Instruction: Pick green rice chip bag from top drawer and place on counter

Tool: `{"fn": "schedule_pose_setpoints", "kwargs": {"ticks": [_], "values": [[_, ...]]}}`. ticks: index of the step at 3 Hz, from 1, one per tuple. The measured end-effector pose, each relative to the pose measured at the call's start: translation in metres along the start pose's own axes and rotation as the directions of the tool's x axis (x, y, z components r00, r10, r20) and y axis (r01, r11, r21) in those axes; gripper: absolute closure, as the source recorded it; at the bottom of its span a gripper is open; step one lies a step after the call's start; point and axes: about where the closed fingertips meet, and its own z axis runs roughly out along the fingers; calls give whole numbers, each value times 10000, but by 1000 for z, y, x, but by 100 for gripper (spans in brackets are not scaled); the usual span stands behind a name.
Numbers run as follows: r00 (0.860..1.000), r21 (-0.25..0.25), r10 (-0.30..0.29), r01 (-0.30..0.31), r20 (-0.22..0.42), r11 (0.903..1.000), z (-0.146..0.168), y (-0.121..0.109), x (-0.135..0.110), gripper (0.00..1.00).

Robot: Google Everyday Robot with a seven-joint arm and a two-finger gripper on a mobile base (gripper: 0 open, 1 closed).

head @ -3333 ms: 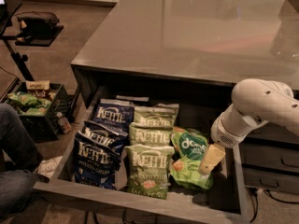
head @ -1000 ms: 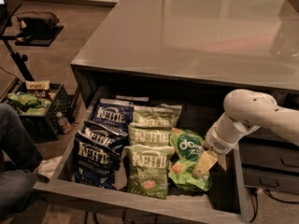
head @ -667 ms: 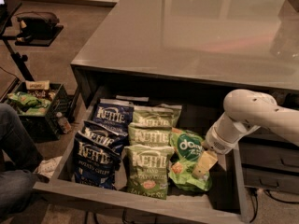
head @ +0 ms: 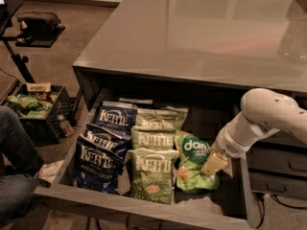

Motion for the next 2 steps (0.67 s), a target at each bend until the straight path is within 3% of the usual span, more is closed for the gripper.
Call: {"fn": "schedule_pose_setpoints", "kwargs": {"ticks": [2], "values": [[9957, 129, -151, 140, 915, 9998, -29, 8, -2, 100]]}}
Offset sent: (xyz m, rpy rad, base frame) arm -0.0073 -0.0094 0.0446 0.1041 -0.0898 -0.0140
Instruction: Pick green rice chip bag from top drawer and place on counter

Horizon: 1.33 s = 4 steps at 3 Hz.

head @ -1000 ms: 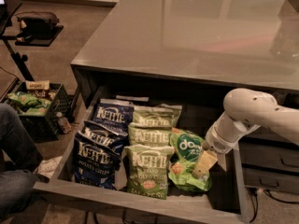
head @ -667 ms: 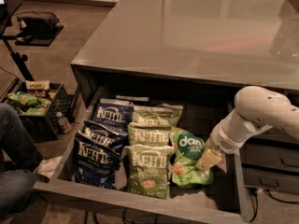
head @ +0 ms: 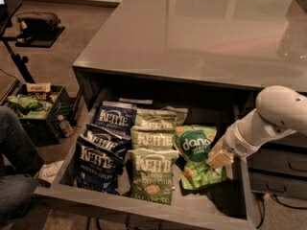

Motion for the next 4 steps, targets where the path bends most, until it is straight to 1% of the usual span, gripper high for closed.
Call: {"fn": "schedule_pose_setpoints", "kwargs": {"ticks": [1, 2, 4], "values": [[9998, 79, -26, 24, 185, 10000, -7, 1, -1, 100], [9995, 333, -21, 11, 321, 9994, -22, 0, -4, 100], [9986, 986, -65, 12, 533, 9951, -56, -1, -9, 100]]}}
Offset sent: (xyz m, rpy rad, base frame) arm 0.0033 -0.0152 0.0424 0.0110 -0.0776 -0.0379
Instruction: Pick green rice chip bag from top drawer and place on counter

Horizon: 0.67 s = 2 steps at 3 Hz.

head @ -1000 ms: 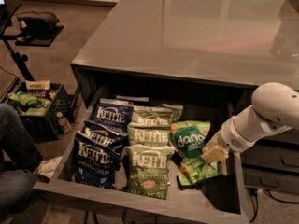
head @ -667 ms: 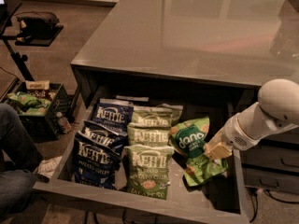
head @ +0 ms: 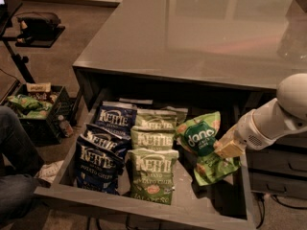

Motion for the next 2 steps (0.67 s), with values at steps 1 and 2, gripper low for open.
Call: {"fn": "schedule_pose_setpoints", "kwargs": {"ticks": [1, 2], "values": [[9999, 222, -49, 46, 101, 9997, -12, -1, -4, 100], [9994, 347, -282, 275, 218, 9990, -28, 5, -13, 100]]}}
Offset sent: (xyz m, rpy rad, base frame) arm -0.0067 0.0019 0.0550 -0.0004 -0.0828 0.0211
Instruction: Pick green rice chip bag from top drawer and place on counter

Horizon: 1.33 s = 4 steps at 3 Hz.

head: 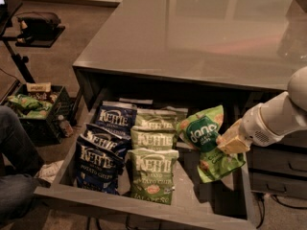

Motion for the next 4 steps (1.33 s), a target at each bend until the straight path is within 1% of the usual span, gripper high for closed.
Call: {"fn": "schedule_pose_setpoints", "kwargs": {"ticks": [1, 2, 3, 4], "values": [[9999, 249, -140, 138, 80, 9996, -18, 5, -8, 100], [9995, 643, -302, 295, 113, 9975, -36, 7, -16, 100], [9989, 1085, -446, 430, 126, 9932, -56, 8, -22, 100], [9980, 1615, -632, 619, 26, 9849, -79, 8, -29, 100]]}}
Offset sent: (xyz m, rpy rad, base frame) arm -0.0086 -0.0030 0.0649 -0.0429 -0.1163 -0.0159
